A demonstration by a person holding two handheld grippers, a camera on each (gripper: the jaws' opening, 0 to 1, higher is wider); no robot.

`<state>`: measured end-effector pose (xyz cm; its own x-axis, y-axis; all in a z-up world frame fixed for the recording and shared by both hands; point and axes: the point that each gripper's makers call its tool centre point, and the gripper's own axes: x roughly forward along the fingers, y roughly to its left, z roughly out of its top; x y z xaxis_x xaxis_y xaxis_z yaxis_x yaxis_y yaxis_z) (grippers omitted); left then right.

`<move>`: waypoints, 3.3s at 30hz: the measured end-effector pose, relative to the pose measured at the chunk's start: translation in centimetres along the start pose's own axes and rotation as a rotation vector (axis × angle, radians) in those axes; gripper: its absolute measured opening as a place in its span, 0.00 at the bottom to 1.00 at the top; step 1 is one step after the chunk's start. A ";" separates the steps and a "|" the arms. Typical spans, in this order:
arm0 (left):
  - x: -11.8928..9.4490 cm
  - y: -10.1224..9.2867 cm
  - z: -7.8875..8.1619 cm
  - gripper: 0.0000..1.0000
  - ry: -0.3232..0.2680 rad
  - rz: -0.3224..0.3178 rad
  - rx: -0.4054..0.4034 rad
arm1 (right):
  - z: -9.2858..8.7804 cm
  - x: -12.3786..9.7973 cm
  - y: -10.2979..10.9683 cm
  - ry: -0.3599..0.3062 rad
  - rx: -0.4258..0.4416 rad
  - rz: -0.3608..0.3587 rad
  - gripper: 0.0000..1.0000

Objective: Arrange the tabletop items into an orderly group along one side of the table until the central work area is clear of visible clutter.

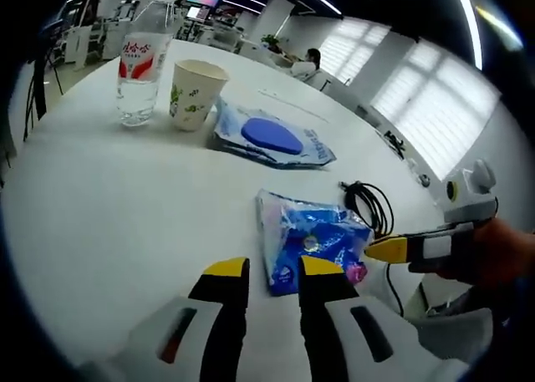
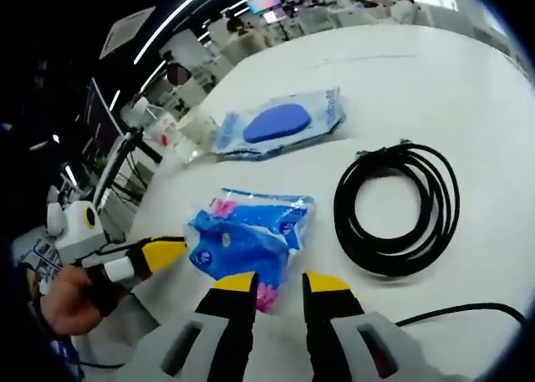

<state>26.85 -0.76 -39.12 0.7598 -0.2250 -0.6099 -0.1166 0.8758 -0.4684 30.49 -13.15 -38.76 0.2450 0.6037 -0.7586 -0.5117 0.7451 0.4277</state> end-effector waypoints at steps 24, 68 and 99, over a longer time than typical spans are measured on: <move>0.6 0.2 -0.6 0.00 0.025 0.012 0.026 | 1.9 1.5 -0.2 -0.080 -0.006 -0.012 0.00; -1.6 -3.5 -0.5 0.13 -0.004 -0.082 0.136 | 3.6 -7.5 -12.1 -0.308 0.150 -0.137 0.00; -7.2 1.1 3.3 0.43 -0.122 0.096 0.177 | 11.2 -7.5 -20.1 -0.340 0.126 -0.156 0.00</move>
<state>23.34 3.24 -33.19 0.8233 -0.0932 -0.5599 -0.0862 0.9544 -0.2857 48.18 -29.48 -36.10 0.5812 0.5238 -0.6227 -0.3464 0.8517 0.3931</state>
